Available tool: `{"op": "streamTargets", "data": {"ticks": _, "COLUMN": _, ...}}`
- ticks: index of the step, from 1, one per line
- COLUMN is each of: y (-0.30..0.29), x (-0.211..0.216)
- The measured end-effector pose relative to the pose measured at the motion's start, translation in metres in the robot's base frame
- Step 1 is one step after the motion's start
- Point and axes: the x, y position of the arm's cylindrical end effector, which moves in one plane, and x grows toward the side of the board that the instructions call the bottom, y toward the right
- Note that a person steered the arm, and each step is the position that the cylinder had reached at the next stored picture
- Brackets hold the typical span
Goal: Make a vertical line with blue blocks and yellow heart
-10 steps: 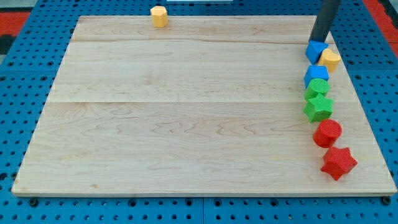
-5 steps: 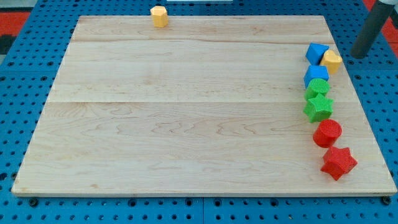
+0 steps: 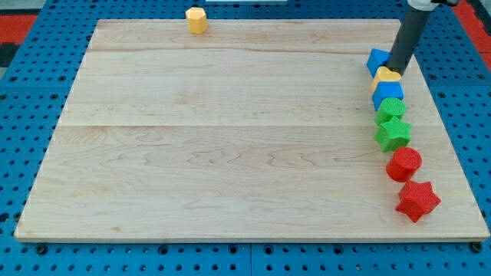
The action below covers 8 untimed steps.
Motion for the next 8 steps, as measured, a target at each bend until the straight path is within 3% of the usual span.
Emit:
{"op": "streamTargets", "data": {"ticks": 1, "y": 0.003, "x": -0.004}}
{"op": "streamTargets", "data": {"ticks": 3, "y": 0.031, "x": -0.066}}
{"op": "streamTargets", "data": {"ticks": 8, "y": -0.012, "x": -0.063}}
